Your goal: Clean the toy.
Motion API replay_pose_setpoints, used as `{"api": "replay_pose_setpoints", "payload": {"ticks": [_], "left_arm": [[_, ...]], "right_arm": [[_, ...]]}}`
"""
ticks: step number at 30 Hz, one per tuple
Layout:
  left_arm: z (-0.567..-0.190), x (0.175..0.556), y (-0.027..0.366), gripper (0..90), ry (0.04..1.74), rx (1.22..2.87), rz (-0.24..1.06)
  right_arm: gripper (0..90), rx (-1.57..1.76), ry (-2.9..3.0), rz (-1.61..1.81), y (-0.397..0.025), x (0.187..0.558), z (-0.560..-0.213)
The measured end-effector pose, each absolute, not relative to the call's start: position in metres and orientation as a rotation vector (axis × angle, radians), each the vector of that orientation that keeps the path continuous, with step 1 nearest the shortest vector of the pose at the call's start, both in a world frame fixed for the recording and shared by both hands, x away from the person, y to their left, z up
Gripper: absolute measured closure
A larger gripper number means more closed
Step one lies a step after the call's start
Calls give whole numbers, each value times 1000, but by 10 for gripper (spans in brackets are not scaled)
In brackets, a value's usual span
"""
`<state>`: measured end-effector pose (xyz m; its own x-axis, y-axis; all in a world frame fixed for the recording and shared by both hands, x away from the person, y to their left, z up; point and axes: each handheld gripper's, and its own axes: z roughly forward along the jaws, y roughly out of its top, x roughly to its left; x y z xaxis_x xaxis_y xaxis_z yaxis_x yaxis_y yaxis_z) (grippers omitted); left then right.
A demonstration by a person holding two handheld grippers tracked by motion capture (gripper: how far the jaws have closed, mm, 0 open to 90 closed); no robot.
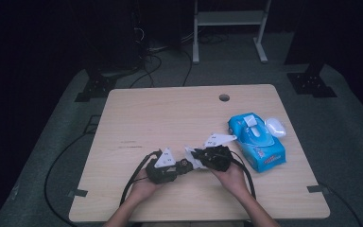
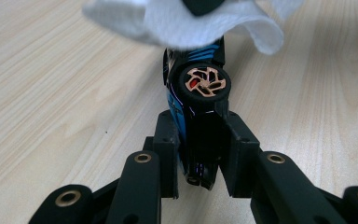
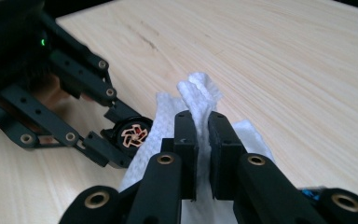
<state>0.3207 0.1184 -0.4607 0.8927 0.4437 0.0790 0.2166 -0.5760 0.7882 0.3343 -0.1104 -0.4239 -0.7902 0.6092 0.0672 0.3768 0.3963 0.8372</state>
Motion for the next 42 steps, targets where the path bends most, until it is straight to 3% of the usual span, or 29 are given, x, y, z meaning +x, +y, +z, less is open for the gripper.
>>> {"api": "replay_pose_setpoints", "payload": {"ticks": [7,13,19,26,32,38,42], "left_arm": [[-460,320,121,706,460,2205,334],[-460,321,124,706,459,2207,322],[-460,322,127,705,474,2198,299],[-460,321,126,705,456,2210,319],[-461,321,129,705,467,2194,296],[-460,320,129,704,457,2204,316],[-460,320,129,704,459,2206,312]], "right_arm": [[826,780,2455,1412,-88,323,-427],[827,919,2376,1377,-117,336,-427],[825,800,2409,1378,-90,322,-428],[826,925,2393,1383,-112,333,-427],[824,766,2447,1388,-78,316,-426],[825,914,2379,1341,-109,332,-426],[822,848,2421,1385,-92,323,-428]]}}
